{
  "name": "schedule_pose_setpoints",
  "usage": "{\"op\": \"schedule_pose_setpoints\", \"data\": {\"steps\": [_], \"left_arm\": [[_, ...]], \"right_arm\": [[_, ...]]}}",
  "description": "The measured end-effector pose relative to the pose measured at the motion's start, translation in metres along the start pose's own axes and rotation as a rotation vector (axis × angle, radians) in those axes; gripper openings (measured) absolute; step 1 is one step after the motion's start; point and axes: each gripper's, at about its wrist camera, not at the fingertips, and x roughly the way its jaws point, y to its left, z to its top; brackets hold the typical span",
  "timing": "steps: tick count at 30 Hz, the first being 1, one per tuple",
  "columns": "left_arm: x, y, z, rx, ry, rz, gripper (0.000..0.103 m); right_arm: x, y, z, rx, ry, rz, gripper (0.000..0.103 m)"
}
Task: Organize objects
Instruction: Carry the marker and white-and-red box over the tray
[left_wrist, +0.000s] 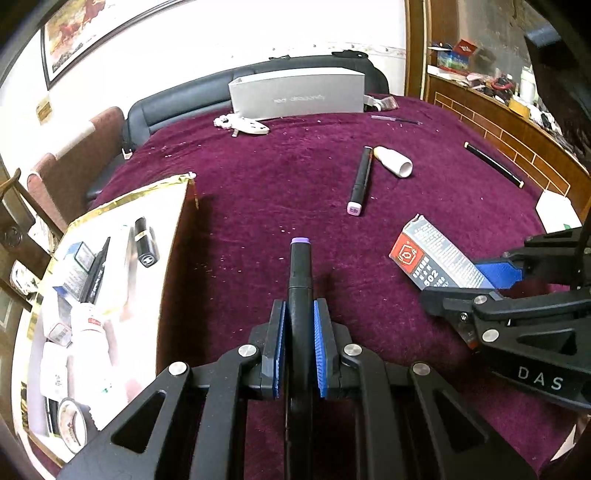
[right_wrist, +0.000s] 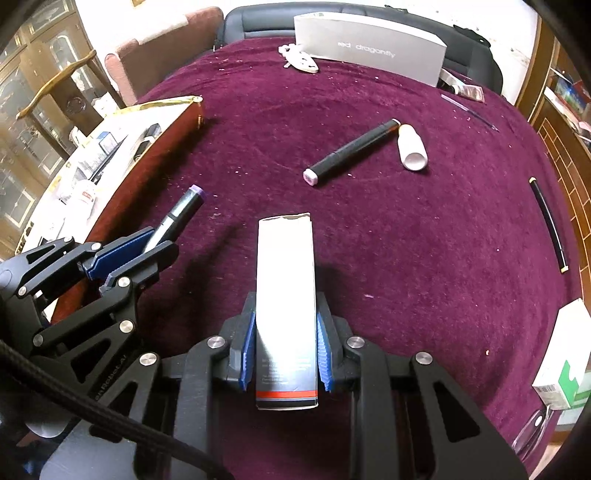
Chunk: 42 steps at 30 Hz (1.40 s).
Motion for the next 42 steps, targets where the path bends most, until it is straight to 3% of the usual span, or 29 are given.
{"op": "schedule_pose_setpoints", "data": {"steps": [18,35,42], "left_arm": [[-0.020,0.026,-0.007,-0.054,-0.042,0.028,0.012],[-0.027,0.068,-0.017,-0.133,-0.064,0.064,0.012],[-0.034,0.078,-0.021,-0.158,-0.084,0.028,0.013]], "right_arm": [[-0.010,0.022,0.004,-0.032,-0.023,0.003,0.025],[-0.009,0.068,0.020,-0.121,-0.019,0.005,0.025],[-0.008,0.087,0.027,-0.156,-0.018,0.011,0.025]]}}
